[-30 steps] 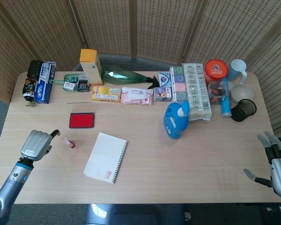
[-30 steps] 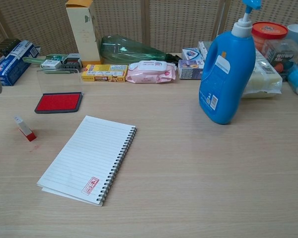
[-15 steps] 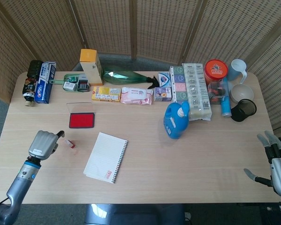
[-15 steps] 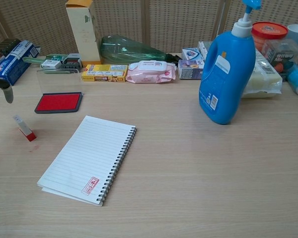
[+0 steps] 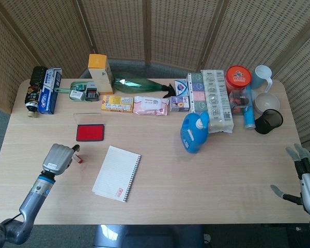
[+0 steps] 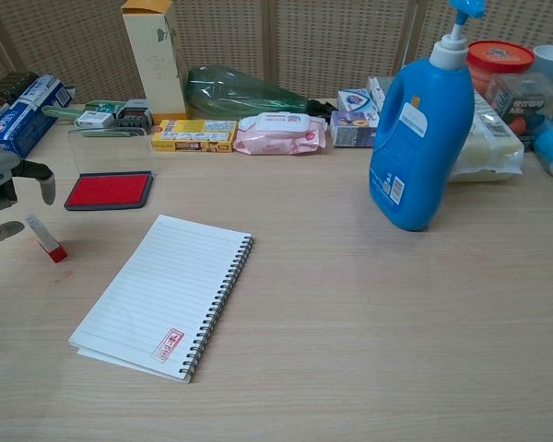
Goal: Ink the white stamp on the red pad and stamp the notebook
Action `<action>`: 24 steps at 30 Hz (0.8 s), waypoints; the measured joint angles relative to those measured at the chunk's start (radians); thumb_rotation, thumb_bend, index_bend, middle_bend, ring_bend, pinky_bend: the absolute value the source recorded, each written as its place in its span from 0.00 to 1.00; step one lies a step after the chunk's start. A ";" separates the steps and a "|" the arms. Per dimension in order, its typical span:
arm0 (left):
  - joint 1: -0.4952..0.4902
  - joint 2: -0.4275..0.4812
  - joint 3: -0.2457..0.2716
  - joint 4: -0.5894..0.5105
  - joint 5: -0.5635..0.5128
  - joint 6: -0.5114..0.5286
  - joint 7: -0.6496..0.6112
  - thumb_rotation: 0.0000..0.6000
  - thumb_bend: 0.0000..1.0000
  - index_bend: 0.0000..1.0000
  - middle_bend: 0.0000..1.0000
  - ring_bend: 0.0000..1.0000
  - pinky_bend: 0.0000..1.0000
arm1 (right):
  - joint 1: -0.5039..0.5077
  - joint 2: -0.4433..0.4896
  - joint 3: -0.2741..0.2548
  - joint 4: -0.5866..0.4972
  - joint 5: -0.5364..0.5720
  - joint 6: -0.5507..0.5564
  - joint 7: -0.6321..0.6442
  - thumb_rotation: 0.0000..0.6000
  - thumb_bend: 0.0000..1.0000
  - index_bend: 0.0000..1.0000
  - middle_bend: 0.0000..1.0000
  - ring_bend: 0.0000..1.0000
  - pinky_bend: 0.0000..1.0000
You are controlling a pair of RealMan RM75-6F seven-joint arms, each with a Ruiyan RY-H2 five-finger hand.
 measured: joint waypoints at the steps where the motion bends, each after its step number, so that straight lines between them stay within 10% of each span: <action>1: -0.001 0.001 0.002 -0.004 0.000 0.000 0.003 1.00 0.31 0.42 1.00 1.00 1.00 | 0.001 0.000 0.000 0.000 0.001 -0.001 0.000 0.87 0.00 0.02 0.00 0.00 0.00; 24: -0.017 -0.018 0.012 0.022 -0.038 -0.030 0.030 1.00 0.31 0.42 1.00 1.00 1.00 | 0.001 -0.001 -0.001 -0.005 0.006 -0.006 -0.015 0.87 0.00 0.02 0.00 0.00 0.00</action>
